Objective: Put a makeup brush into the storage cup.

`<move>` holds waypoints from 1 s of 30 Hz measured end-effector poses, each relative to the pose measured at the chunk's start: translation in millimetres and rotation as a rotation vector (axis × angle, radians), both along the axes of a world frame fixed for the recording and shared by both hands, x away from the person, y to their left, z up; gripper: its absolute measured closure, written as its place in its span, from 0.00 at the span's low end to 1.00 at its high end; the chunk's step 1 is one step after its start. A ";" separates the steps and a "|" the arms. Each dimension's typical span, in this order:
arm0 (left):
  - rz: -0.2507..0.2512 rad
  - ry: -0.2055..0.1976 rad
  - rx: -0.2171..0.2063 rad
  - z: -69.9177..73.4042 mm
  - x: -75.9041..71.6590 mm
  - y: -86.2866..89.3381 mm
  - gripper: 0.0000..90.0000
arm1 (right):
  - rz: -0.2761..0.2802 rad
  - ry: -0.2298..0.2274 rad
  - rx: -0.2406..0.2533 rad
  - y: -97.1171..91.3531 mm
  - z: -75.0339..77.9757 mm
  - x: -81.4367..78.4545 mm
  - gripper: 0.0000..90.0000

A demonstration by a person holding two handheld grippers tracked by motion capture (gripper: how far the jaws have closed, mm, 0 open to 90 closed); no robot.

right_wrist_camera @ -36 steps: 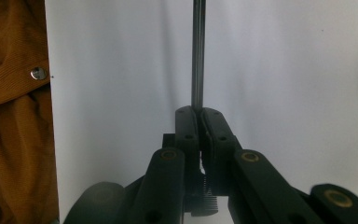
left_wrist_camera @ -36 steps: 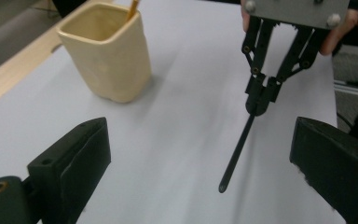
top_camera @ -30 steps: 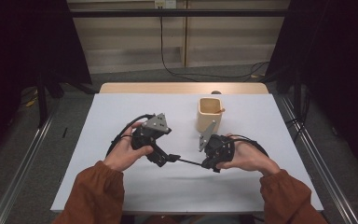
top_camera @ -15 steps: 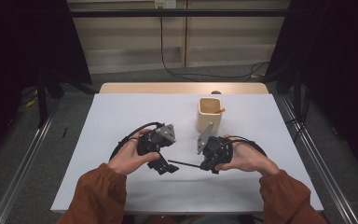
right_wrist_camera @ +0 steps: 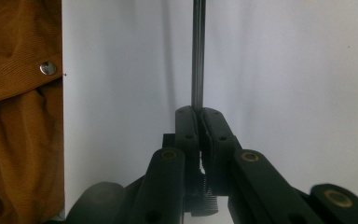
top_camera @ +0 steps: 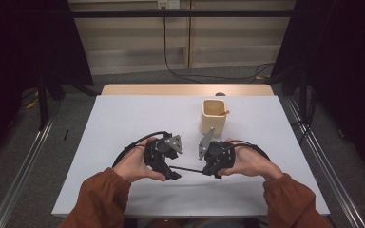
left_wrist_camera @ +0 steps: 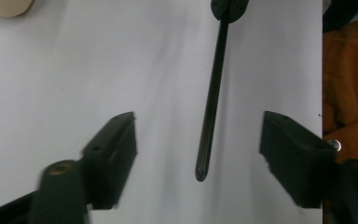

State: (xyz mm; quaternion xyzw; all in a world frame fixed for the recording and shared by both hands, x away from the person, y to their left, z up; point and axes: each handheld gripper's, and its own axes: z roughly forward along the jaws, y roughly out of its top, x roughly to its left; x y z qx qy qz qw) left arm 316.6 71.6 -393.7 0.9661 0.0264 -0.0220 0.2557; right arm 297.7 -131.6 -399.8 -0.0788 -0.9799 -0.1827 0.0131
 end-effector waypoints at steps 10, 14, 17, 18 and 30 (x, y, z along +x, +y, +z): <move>-0.027 0.014 0.027 -1.9 -3.3 1.0 0.71 | 0.023 0.005 -0.014 3.5 -2.3 -3.1 0.96; -0.042 0.026 0.047 -4.2 -5.2 0.1 0.79 | 0.033 0.003 -0.020 5.1 -3.2 -4.2 0.96; -0.051 0.028 0.053 -5.1 -5.2 -0.6 0.83 | 0.029 0.002 -0.025 5.4 -3.0 -4.5 0.96; -0.055 0.032 0.058 -5.5 -4.9 -0.8 0.84 | 0.036 0.001 -0.024 5.2 -3.2 -4.3 0.96; -0.075 0.037 0.077 -8.0 -3.5 -3.0 0.89 | 0.038 0.009 -0.029 6.0 -3.3 -5.3 0.96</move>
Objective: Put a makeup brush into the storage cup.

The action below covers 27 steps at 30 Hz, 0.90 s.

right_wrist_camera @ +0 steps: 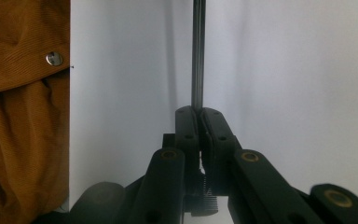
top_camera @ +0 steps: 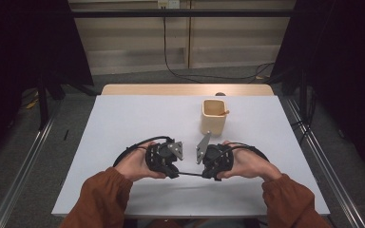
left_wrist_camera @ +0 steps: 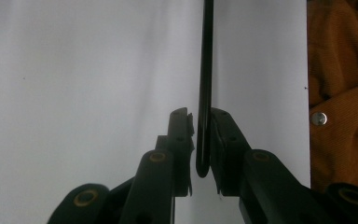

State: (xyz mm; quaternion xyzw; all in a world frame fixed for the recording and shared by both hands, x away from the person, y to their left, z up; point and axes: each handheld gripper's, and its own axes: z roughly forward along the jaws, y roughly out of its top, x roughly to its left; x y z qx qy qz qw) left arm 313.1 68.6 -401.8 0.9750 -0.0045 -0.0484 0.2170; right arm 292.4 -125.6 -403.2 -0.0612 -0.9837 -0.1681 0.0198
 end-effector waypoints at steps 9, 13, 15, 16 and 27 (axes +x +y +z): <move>0.006 0.016 -0.011 -1.9 -0.6 -1.7 0.90 | 0.008 -0.003 -0.001 0.3 -0.1 -0.1 0.96; -0.005 0.029 -0.015 -2.6 0.1 -2.1 0.93 | 0.008 -0.007 0.000 -0.1 -0.6 0.0 0.96; -0.010 0.031 -0.011 -3.0 -0.1 -2.5 0.94 | 0.015 -0.006 0.002 -0.3 -0.7 -0.2 0.96; -0.012 0.037 -0.015 -3.5 0.1 -2.3 0.94 | 0.017 -0.016 0.005 0.0 -1.4 -0.1 0.96; -0.012 0.062 -0.024 -4.8 -1.1 0.9 0.95 | 0.023 0.000 0.005 0.3 -0.6 -1.8 0.95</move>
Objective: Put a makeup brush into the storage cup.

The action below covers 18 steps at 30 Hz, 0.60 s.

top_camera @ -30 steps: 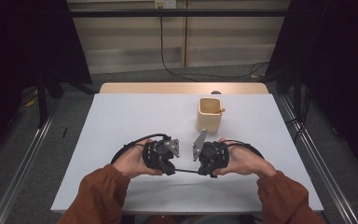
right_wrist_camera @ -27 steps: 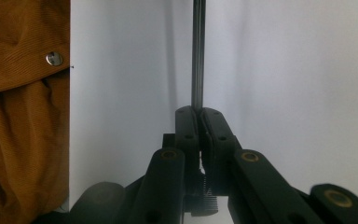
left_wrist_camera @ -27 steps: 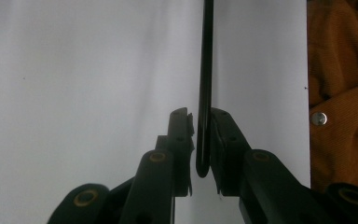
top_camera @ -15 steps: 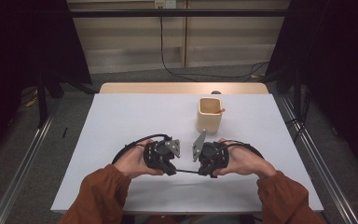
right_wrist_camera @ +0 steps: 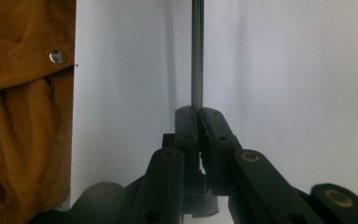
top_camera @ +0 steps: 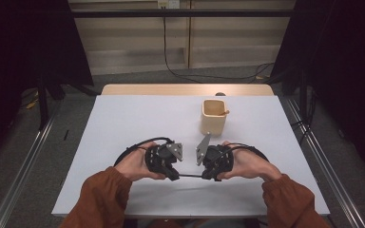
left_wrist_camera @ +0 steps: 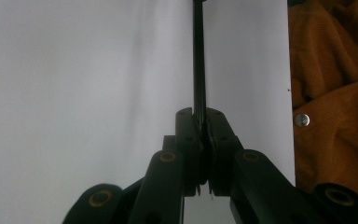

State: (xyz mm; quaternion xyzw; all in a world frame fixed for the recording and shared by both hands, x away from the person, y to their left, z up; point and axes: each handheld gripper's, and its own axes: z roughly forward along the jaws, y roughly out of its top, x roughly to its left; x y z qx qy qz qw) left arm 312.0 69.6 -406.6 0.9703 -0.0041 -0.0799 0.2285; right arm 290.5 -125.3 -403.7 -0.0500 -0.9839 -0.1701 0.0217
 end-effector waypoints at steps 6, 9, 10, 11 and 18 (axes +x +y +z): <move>-0.017 -0.027 -0.006 1.3 -0.9 1.4 0.95 | 0.002 0.000 0.012 -0.7 0.6 0.6 0.95; -0.016 -0.030 -0.012 1.7 -0.7 1.8 0.96 | 0.003 -0.003 0.015 -0.9 0.5 0.8 0.95; -0.012 -0.025 -0.016 1.5 -0.7 1.9 0.96 | 0.007 -0.005 0.014 -1.2 0.5 1.2 0.94; -0.011 -0.026 -0.016 1.4 -0.7 2.0 0.96 | 0.010 -0.012 0.024 -1.4 0.0 1.9 0.94; -0.006 -0.028 -0.018 1.0 0.0 3.7 0.96 | 0.001 0.003 0.033 -2.6 -0.4 0.4 0.82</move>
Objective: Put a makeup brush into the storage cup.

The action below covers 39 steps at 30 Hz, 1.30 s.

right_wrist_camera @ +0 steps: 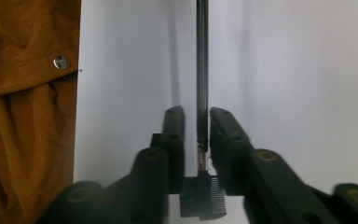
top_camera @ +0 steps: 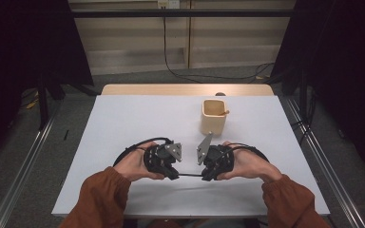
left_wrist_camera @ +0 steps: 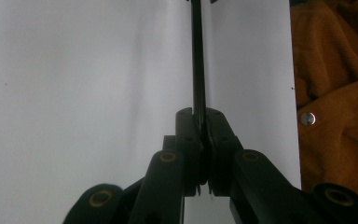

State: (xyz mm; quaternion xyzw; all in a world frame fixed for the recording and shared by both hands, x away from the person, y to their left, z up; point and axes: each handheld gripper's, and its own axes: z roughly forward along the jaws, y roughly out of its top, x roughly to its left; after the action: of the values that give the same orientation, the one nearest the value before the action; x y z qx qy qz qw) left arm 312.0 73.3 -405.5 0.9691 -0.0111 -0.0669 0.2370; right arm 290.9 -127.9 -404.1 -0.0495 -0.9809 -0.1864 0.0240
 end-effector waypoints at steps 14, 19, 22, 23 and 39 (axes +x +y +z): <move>0.051 0.000 -0.047 0.5 0.1 12.8 0.95 | -0.080 -0.027 0.098 -12.8 7.5 0.9 0.52; 0.073 0.001 -0.069 1.8 0.5 19.9 0.95 | -0.100 -0.050 0.144 -18.9 8.6 0.8 0.40; 0.081 0.010 -0.076 1.9 0.4 23.7 0.95 | -0.122 -0.067 0.185 -22.3 9.3 2.0 0.29; 0.092 0.001 -0.081 1.7 -0.1 24.7 0.95 | -0.137 -0.076 0.205 -23.9 10.3 2.6 0.25; 0.143 -0.004 -0.128 3.3 2.3 34.0 0.95 | -0.257 -0.117 0.393 -53.5 12.7 3.1 0.07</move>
State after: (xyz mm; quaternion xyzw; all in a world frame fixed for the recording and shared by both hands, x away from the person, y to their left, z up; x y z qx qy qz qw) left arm 314.3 107.3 -402.3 0.9505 0.0533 -0.0468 0.3024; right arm 294.0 -181.4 -391.4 -0.1576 -0.9112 -0.3777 -0.0475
